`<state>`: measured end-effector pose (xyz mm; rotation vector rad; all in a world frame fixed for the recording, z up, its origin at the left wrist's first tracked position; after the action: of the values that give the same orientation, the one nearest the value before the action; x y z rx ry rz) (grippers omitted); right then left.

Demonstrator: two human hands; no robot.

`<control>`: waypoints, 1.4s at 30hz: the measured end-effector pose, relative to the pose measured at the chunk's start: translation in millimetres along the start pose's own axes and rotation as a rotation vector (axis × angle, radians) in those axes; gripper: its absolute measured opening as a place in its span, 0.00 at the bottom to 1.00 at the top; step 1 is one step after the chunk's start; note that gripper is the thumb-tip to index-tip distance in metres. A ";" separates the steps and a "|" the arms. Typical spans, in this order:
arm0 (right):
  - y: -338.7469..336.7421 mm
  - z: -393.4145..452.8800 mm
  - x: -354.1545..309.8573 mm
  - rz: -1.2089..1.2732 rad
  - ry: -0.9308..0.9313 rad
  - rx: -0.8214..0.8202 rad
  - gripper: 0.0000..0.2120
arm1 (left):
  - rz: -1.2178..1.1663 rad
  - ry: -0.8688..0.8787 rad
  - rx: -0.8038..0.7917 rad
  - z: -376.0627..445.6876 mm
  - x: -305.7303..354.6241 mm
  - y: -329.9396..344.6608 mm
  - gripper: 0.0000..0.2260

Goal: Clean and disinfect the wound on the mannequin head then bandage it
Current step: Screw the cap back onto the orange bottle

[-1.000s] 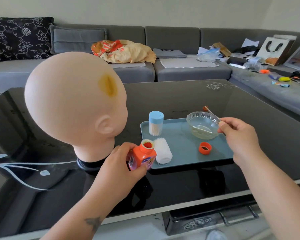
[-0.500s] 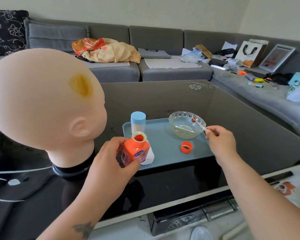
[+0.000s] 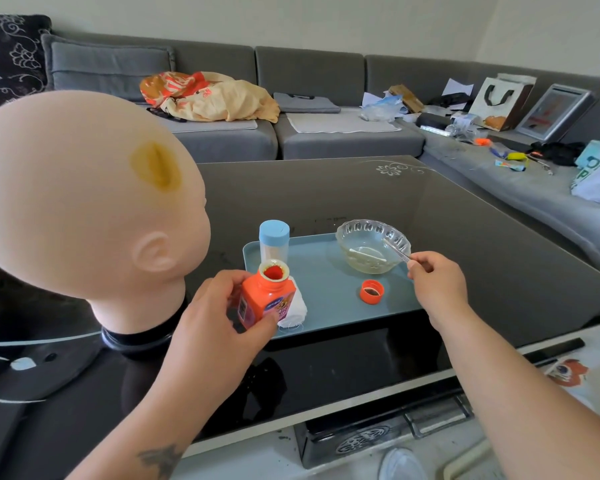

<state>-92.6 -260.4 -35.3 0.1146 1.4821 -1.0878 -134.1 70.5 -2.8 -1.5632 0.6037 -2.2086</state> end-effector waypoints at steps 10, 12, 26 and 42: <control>-2.6 -20.3 -29.0 -0.036 -0.195 -0.015 0.10 | 0.009 0.003 0.003 0.3 0.5 0.5 0.18; -1.6 -27.3 -34.7 -0.057 -0.225 -0.049 0.12 | 0.012 0.004 0.004 0.2 0.3 0.4 0.18; 33.4 -62.5 -46.9 -0.373 -0.351 -0.105 0.06 | 0.013 -0.003 0.005 -0.1 -3.6 -1.5 0.19; 43.8 -57.5 -39.8 -0.615 -0.457 -0.028 0.05 | 0.012 -0.003 0.010 0.6 -4.0 -4.1 0.18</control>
<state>-96.4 -177.9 -36.4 -0.6102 1.1310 -1.4595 -132.4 75.9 -3.6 -1.5541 0.5990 -2.1971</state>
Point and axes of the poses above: each hand's wrist, its own z-axis towards the middle knuckle, its own y-axis out of the palm, x = y × z, the point moved 1 cm from there along z, towards the middle knuckle, and after that the axes turned 1 degree about -z, right-handed, at the moved point
